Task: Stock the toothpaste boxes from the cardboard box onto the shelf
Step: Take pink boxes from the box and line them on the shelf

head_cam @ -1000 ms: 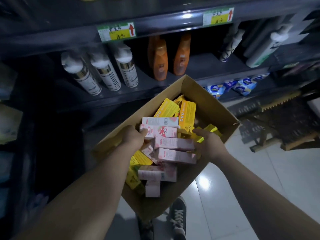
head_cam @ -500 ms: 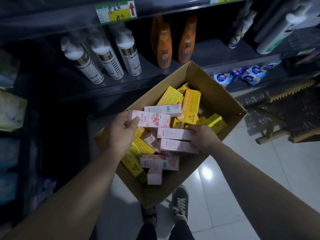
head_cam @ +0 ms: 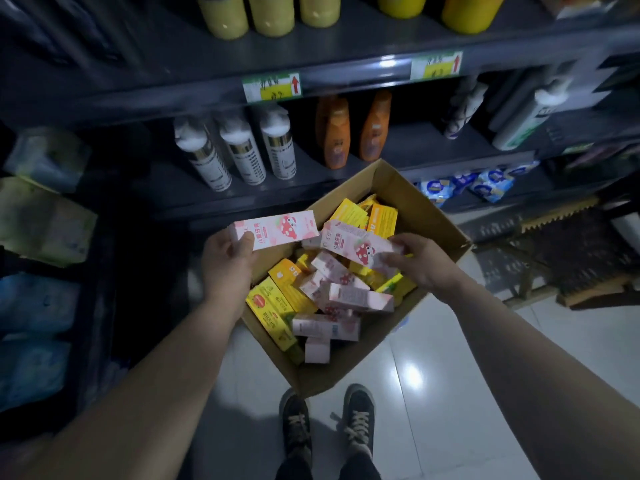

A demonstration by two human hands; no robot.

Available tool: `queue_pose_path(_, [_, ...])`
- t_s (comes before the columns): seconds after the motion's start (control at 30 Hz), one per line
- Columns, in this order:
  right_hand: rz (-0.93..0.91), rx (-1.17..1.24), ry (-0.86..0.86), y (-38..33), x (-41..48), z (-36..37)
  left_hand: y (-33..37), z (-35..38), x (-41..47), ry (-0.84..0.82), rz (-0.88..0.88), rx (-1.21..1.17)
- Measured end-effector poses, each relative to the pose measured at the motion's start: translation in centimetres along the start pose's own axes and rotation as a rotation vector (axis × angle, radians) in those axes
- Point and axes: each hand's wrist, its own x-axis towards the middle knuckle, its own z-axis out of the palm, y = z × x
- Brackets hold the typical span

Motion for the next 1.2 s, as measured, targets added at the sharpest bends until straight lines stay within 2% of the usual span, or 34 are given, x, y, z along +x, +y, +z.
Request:
queue_pose_path(0.23, [-0.043, 0.265, -0.103, -7.7, -5.0, -2.8, 6.4, -3.9, -2.8, 0.066, 0.027, -0.096])
queue_pose_path(0.33, [-0.102, 0.299, -0.146, -11.4, -6.7, -3.7, 9.0, -5.8, -4.8, 0.059, 0.103, -0.056])
queue_pose_path(0.43, [-0.189, 0.261, -0.222, -15.2, -8.1, -4.6, 11.1, -7.9, -6.8, 0.119, 0.158, -0.036])
queue_pose_path(0.63, [-0.354, 0.145, -0.309, -21.8, -11.9, -5.0, 14.0, -11.4, -12.7, 0.346, 0.223, -0.151])
queue_pose_path(0.77, [-0.432, 0.106, -0.440, -25.0, -15.4, -4.1, 15.3, -14.1, -18.0, 0.497, 0.267, -0.214])
queue_pose_path(0.97, [-0.578, 0.148, -0.556, -29.0, -21.7, -1.1, 16.1, -19.4, -26.0, 0.736, 0.321, -0.288])
queue_pose_path(1.2, [-0.738, 0.138, -0.743, -33.1, -30.3, 4.4, 16.5, -26.5, -35.7, 0.920, 0.382, -0.309])
